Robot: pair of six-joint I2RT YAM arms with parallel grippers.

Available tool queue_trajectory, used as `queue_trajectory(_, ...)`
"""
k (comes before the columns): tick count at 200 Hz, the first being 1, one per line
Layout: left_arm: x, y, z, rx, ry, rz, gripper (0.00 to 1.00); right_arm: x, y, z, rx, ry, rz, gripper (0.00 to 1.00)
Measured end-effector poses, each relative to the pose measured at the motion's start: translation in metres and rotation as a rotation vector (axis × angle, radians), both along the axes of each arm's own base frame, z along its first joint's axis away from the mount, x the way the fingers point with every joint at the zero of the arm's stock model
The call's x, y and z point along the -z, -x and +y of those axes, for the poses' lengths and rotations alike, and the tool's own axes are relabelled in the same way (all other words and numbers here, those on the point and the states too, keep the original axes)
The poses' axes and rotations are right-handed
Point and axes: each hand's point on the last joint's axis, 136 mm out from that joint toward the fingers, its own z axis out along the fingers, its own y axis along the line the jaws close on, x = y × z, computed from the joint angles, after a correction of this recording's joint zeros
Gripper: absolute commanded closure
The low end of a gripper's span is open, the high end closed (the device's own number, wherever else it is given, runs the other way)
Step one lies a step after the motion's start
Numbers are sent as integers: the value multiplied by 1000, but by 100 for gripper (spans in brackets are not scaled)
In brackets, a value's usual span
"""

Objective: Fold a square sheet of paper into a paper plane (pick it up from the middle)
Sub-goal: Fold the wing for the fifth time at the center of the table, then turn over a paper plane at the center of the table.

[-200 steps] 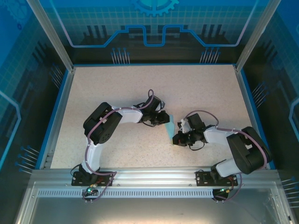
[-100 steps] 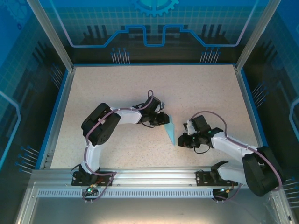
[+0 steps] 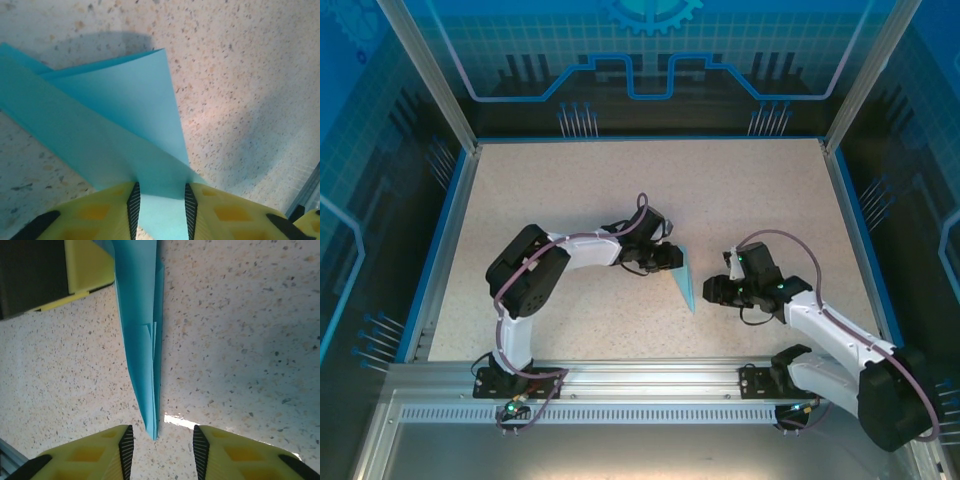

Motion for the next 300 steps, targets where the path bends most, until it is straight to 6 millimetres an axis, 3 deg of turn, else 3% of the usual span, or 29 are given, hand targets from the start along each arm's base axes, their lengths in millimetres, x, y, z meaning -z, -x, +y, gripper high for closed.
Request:
queue_trajectory(39,-6,7,7,-25,-91,-42,49,1,-1,-3,15,5,1,55)
queue_trajectory(97,-20,36,3,-58,-212,-96,36,1,-7,-9,43,4,-10,50)
queue_trajectory(115,-18,44,2,-76,-239,-88,19,3,-7,-10,48,3,-10,50)
queue_trajectory(160,-36,35,1,-141,-273,-100,18,7,-5,-10,45,-1,-2,49)
queue_trajectory(189,-44,24,-8,-155,-268,-110,23,7,-5,-10,45,-6,-1,49)
queue_trajectory(235,-29,21,0,-180,-305,-62,36,6,-4,-7,34,-21,5,48)
queue_trajectory(271,-22,18,10,-203,-317,-45,66,6,-4,-4,26,-33,8,47)
queue_trajectory(286,-15,24,16,-202,-327,-33,83,7,-3,-2,17,-44,17,46)
queue_trajectory(300,-8,30,24,-195,-337,-26,93,9,-3,1,9,-52,29,45)
